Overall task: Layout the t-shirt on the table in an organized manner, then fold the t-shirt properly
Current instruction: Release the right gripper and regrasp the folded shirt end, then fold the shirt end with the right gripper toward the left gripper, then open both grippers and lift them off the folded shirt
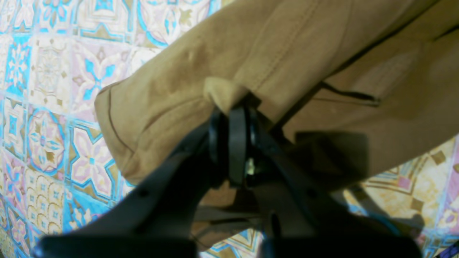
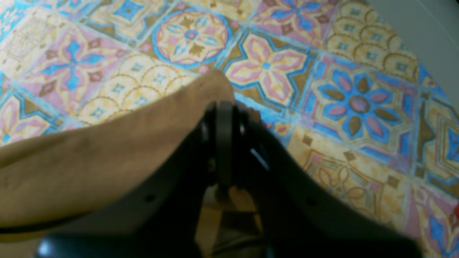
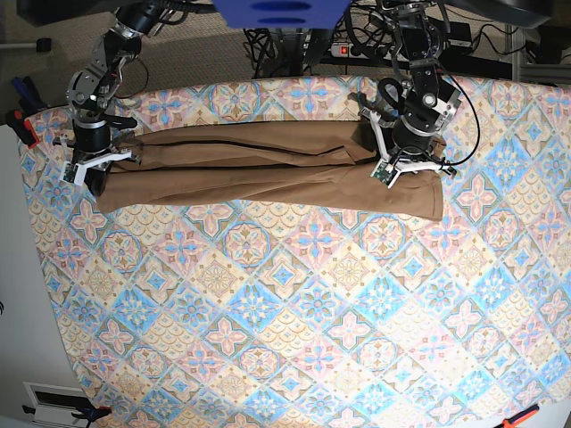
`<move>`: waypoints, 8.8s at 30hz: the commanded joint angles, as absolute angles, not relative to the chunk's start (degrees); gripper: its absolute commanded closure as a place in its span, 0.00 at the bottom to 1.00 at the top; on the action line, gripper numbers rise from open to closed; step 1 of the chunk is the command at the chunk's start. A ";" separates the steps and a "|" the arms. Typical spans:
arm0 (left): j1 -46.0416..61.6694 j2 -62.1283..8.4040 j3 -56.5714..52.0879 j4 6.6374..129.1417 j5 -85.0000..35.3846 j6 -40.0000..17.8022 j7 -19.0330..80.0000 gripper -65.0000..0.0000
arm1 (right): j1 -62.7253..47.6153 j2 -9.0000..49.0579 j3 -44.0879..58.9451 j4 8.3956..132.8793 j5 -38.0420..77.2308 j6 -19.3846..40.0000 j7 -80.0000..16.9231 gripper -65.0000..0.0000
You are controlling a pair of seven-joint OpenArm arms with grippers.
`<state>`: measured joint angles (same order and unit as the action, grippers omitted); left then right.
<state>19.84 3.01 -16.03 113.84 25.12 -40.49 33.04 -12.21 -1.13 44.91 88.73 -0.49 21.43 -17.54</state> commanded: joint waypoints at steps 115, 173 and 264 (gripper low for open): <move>21.93 5.41 -17.80 119.43 17.54 -40.00 32.13 0.48 | -5.41 2.77 51.21 78.46 48.57 30.11 -48.13 1.00; 17.63 9.00 -17.71 119.34 20.26 -40.00 32.22 0.48 | -23.69 -8.57 12.26 101.93 -21.85 20.53 -5.05 1.00; 15.34 -3.30 -22.81 91.82 -38.55 -40.00 52.18 0.38 | -28.79 -8.31 3.82 104.92 -34.42 16.40 -4.88 0.40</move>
<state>15.53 -3.20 -22.96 91.37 -38.87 -39.88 51.88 -28.88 -8.10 3.92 103.77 -35.03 16.86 -6.52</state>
